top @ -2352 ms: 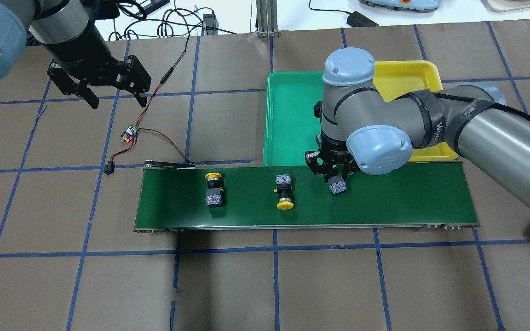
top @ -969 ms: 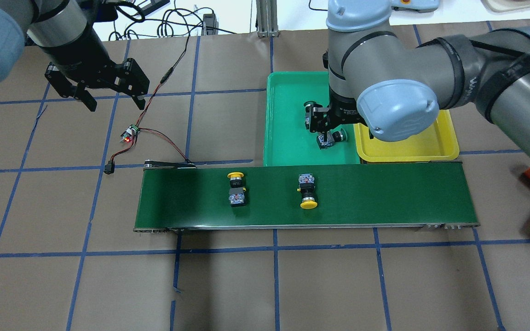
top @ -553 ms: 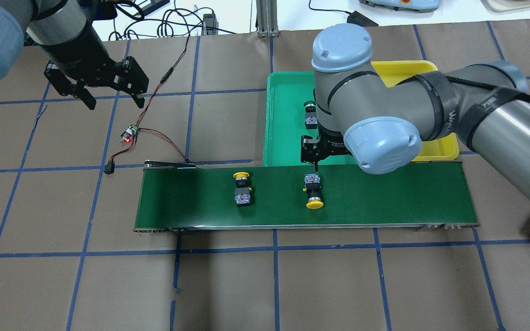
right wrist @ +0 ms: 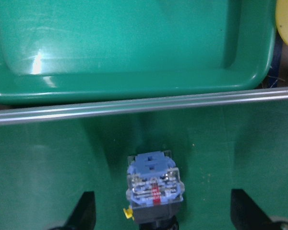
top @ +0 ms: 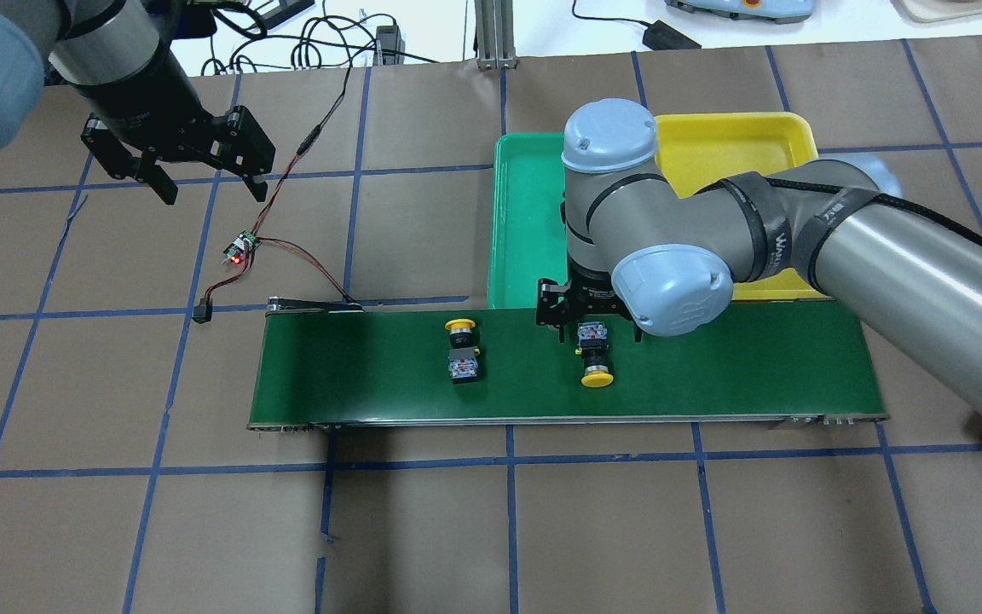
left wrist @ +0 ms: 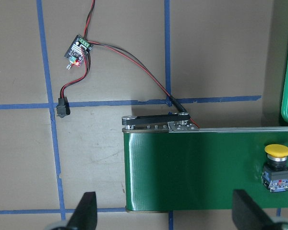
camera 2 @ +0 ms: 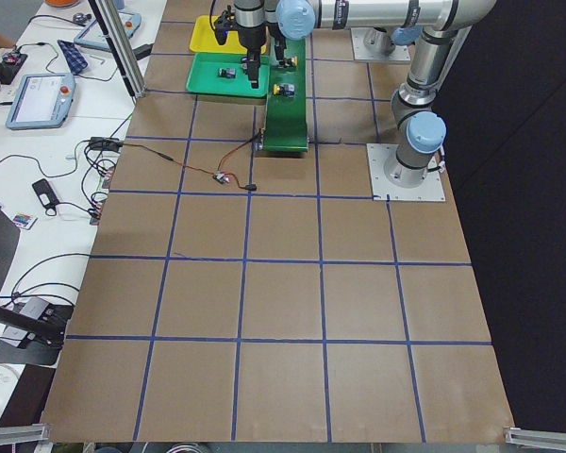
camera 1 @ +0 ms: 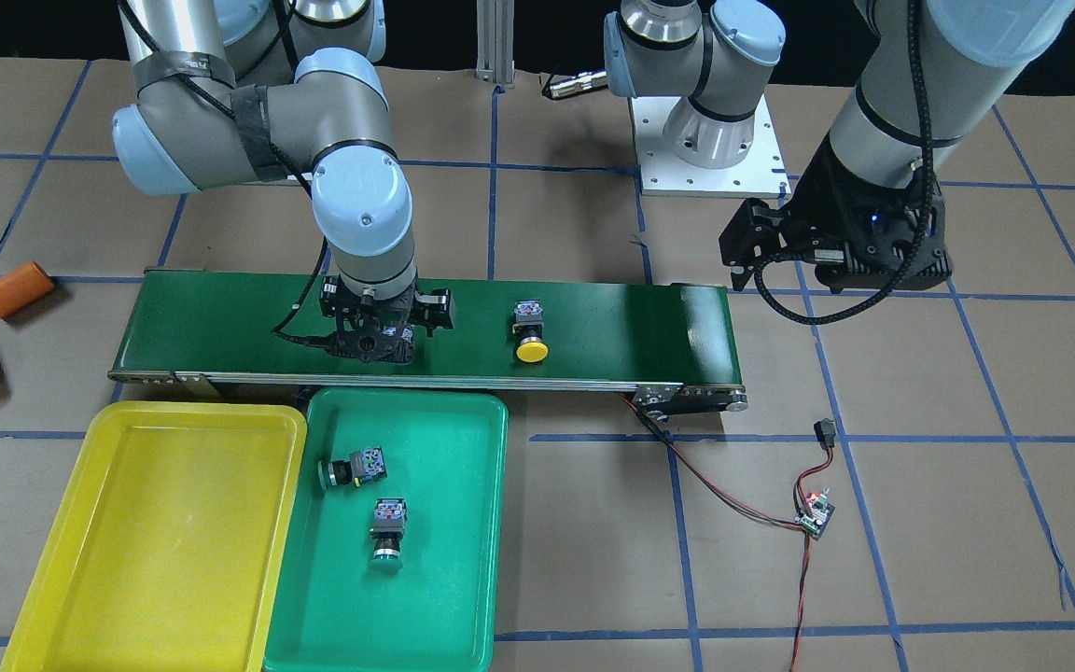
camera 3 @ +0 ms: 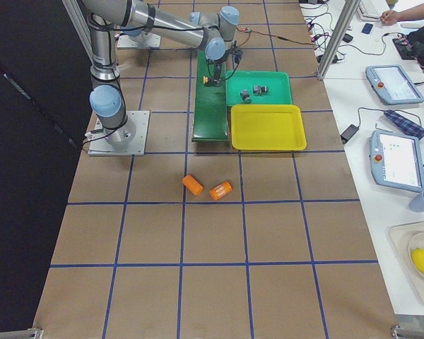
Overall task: Sort buttons by color to trays
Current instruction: 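Lower the right gripper to the belt and grasp a yellow-capped switch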
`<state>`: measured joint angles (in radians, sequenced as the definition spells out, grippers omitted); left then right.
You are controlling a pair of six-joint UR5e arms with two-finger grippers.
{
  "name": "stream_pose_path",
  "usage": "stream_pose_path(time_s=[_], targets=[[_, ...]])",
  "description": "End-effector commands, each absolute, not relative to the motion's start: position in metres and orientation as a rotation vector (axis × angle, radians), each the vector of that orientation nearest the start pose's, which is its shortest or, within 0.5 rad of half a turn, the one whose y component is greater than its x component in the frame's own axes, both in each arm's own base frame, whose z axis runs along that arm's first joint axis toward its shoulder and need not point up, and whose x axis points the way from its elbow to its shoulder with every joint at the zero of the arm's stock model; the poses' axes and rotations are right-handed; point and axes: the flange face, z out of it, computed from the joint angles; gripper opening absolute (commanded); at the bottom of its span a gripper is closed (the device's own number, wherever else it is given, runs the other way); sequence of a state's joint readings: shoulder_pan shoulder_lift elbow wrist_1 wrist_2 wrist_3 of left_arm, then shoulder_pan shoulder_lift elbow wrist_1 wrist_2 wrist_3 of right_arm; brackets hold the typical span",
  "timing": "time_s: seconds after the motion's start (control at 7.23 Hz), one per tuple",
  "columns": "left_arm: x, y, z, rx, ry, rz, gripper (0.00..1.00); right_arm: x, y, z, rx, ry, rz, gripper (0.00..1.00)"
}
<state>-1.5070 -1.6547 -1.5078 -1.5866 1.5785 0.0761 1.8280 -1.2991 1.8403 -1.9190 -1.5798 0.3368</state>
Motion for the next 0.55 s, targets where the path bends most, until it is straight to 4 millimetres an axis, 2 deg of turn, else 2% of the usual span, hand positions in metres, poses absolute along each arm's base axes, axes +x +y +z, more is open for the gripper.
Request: stream_pose_path(time_s=[0.0,0.14,0.28,0.42], targets=[[-0.096,-0.530,0.472,0.010,3.138,0.066,1.00,0.246,-0.486,0.242,0.169,3.189,0.324,0.70],[-0.095,-0.532,0.471,0.007,3.138,0.068,1.00,0.236,-0.491,0.240,0.213,3.185,0.339,0.20],[-0.096,-0.530,0.473,0.010,3.138,0.063,1.00,0.235,-0.491,0.238,0.214,3.185,0.347,0.02],[-0.095,-0.532,0.473,0.010,3.138,0.063,1.00,0.235,-0.491,0.238,0.226,3.183,0.352,0.00]])
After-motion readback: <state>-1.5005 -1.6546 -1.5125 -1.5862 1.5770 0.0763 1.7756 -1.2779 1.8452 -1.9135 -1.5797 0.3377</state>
